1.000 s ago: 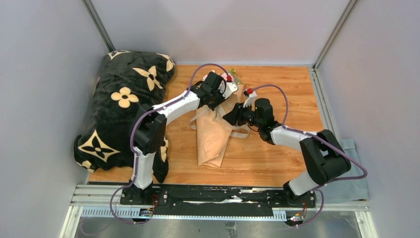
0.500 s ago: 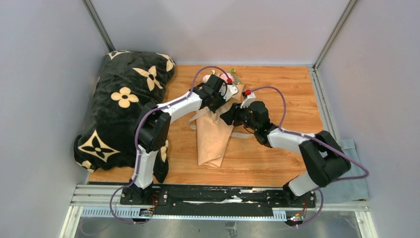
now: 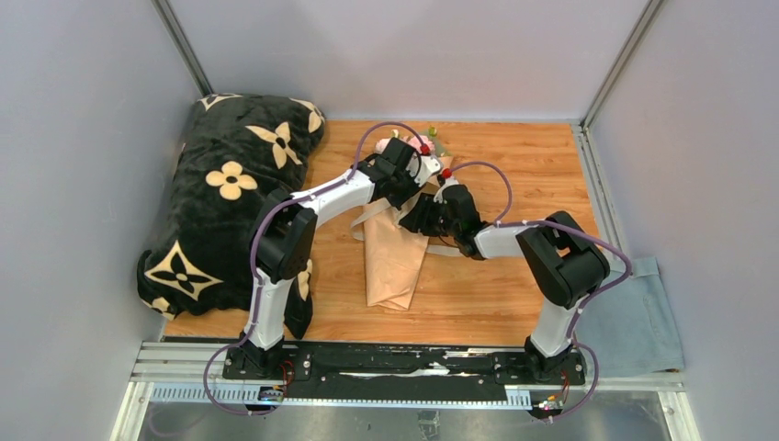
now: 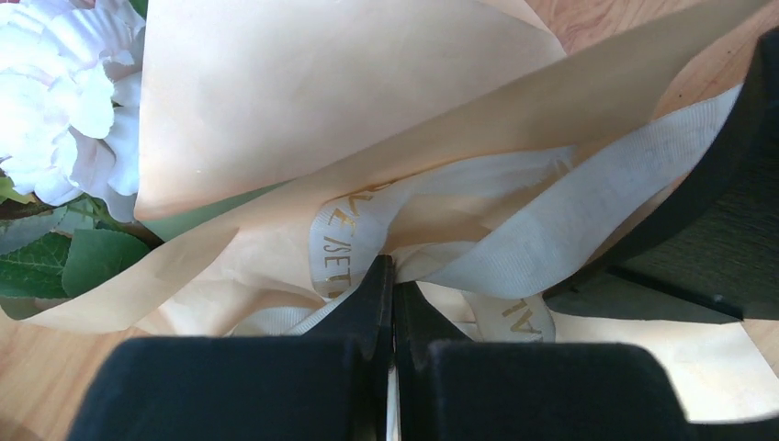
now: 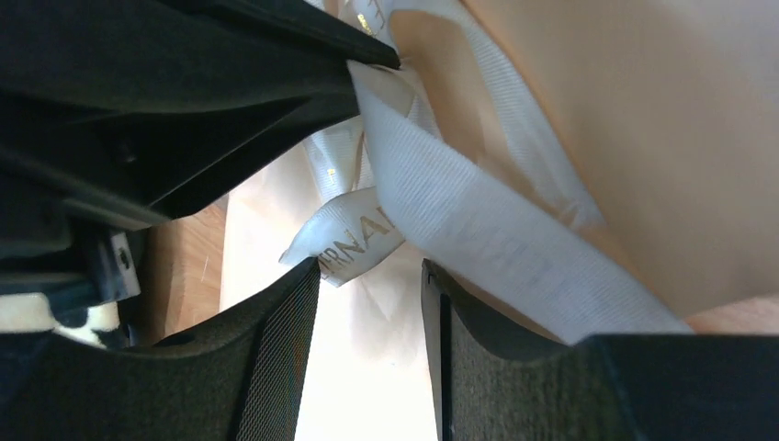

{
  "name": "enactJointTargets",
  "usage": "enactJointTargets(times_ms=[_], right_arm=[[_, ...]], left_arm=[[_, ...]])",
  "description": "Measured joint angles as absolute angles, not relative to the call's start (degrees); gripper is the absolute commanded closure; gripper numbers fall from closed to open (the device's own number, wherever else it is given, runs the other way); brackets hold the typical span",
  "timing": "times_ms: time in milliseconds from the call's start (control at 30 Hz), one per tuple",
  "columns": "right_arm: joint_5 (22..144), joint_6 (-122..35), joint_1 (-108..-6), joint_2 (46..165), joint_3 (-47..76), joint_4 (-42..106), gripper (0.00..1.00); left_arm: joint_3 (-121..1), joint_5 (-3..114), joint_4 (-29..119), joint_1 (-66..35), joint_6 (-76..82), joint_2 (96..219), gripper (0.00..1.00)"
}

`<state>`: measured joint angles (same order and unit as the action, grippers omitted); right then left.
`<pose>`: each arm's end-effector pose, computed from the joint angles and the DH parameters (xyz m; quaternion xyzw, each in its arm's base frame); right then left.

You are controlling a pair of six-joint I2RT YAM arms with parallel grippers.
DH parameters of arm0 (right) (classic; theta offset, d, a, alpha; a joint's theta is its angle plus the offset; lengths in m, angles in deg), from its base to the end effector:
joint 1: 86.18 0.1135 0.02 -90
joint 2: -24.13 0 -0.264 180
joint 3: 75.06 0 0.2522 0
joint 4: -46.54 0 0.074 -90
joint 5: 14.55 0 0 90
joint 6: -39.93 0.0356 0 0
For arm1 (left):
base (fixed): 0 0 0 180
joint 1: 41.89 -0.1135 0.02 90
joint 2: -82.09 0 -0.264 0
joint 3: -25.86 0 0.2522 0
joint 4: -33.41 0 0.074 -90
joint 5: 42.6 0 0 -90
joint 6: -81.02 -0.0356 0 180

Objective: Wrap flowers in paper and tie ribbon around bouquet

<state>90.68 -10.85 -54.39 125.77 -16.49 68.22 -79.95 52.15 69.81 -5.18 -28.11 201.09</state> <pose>0.2997 0.1968 0.1603 -0.0215 0.8219 0.4135 0.3912 0.3706 -0.2800 0.2035 0.4517 0.8218 -0.0912 0.3351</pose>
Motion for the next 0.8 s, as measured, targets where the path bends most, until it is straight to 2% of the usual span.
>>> enactJointTargets(times_ms=[100,367,700,800], right_arm=[[90.2,-10.3,-54.4,127.3,-14.9,67.0,0.53],[90.2,-8.9,-54.7,127.3,-15.0,66.9,0.41],[90.1,-6.5,-54.8,122.3,-17.6,69.2,0.42],[89.9,-5.6,-54.8,123.2,-16.6,68.7,0.47]], left_arm=[[-80.0,52.3,69.7,-5.4,-28.0,201.1,1.0],[-79.9,52.3,69.7,-5.4,-27.8,201.1,1.0],[-79.9,52.3,69.7,-5.4,-27.8,201.1,1.0],[-79.9,52.4,69.6,-5.4,-27.8,201.1,1.0]])
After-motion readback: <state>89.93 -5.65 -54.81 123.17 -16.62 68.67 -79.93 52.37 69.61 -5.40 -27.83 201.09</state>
